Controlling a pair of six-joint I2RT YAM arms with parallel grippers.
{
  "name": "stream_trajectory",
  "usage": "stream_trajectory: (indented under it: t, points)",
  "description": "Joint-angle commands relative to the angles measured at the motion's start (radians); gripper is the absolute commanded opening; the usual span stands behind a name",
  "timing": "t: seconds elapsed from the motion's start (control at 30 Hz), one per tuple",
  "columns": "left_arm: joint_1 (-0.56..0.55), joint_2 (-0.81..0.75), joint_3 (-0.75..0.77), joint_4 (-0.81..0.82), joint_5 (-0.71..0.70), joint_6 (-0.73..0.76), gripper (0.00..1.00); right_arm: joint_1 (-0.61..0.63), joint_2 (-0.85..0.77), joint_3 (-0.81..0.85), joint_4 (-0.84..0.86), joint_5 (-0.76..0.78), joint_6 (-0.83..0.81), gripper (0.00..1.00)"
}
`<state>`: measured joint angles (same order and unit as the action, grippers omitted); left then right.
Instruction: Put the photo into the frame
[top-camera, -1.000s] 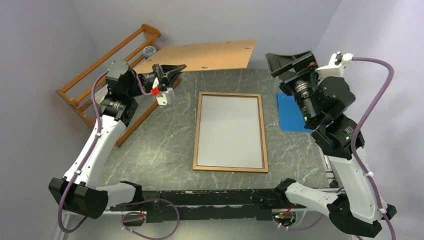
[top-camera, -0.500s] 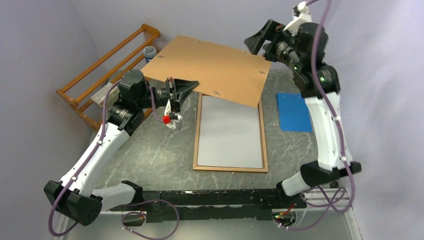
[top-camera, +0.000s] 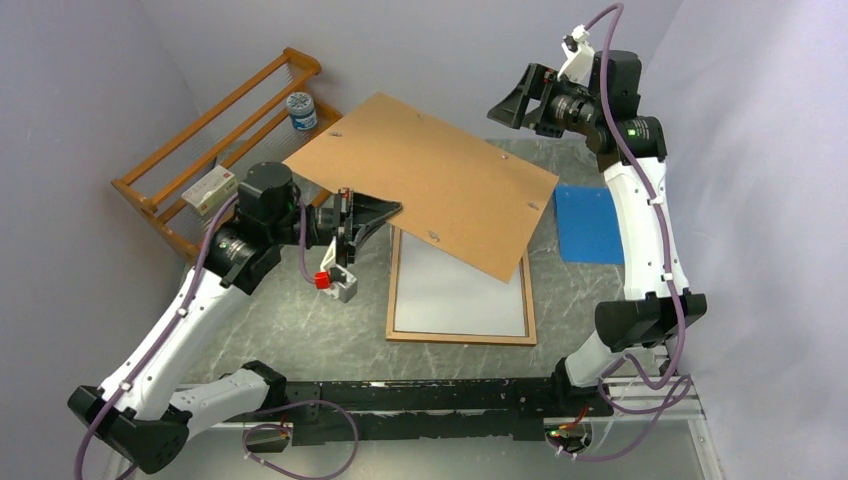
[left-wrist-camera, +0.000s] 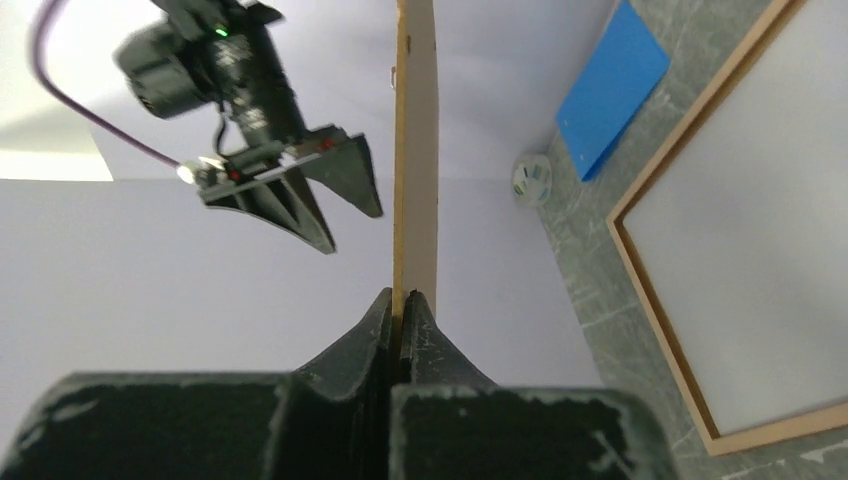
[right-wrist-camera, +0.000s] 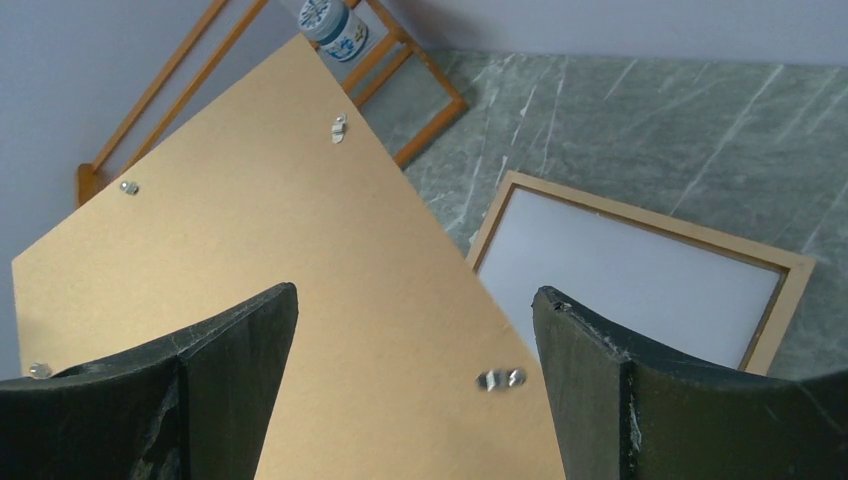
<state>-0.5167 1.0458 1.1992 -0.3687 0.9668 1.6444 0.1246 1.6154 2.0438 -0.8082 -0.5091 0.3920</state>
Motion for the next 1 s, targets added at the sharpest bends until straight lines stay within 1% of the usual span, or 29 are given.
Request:
stream_trajectory:
  t: [0.0,0.07,0.2,0.23,0.3,0.37,0.4,0.53,0.6,0.67,0.77,0.87,0.93,0.97]
  points:
    - [-0.002,-0.083,0.099,0.020,0.173,-0.024,0.02,-0.025,-0.048,-0.063,0.108,-0.143,0.002,0.91]
    - [-0.003,-0.101,0.072,0.071,0.199,-0.056,0.03,-0.034,-0.055,-0.094,0.136,-0.183,0.038,0.91]
    - [-0.003,-0.098,0.111,-0.057,0.194,0.022,0.02,-0.040,-0.067,-0.144,0.168,-0.250,0.095,0.91]
    - [-0.003,-0.106,0.111,-0.063,0.190,0.026,0.03,-0.040,-0.078,-0.172,0.190,-0.272,0.116,0.91]
    - [-0.003,-0.129,0.075,-0.016,0.196,0.000,0.02,-0.040,-0.107,-0.247,0.252,-0.318,0.184,0.90]
    - [-0.003,-0.158,0.043,0.048,0.208,-0.037,0.02,-0.040,-0.139,-0.332,0.335,-0.377,0.272,0.88]
    - [-0.003,-0.168,0.041,0.053,0.219,-0.043,0.03,-0.040,-0.156,-0.374,0.379,-0.410,0.323,0.86]
    - [-0.003,-0.179,0.073,-0.053,0.261,0.001,0.03,-0.040,-0.249,-0.542,0.603,-0.500,0.558,0.83]
    - [-0.003,-0.183,0.070,-0.057,0.276,0.006,0.03,-0.039,-0.302,-0.622,0.719,-0.534,0.660,0.83]
    - [-0.003,-0.189,0.061,-0.045,0.280,-0.006,0.03,-0.036,-0.332,-0.677,0.796,-0.566,0.749,0.82]
    - [-0.002,-0.192,0.056,-0.040,0.286,-0.017,0.03,-0.031,-0.369,-0.753,0.989,-0.605,0.893,0.76]
    - [-0.002,-0.186,0.062,-0.048,0.289,-0.042,0.03,-0.030,-0.389,-0.784,1.090,-0.626,0.993,0.67]
    - [-0.003,-0.183,0.082,-0.070,0.288,-0.067,0.03,-0.028,-0.393,-0.784,1.098,-0.632,1.010,0.56]
    - [-0.003,-0.179,0.097,-0.101,0.289,-0.056,0.02,-0.028,-0.394,-0.786,1.101,-0.635,1.019,0.50]
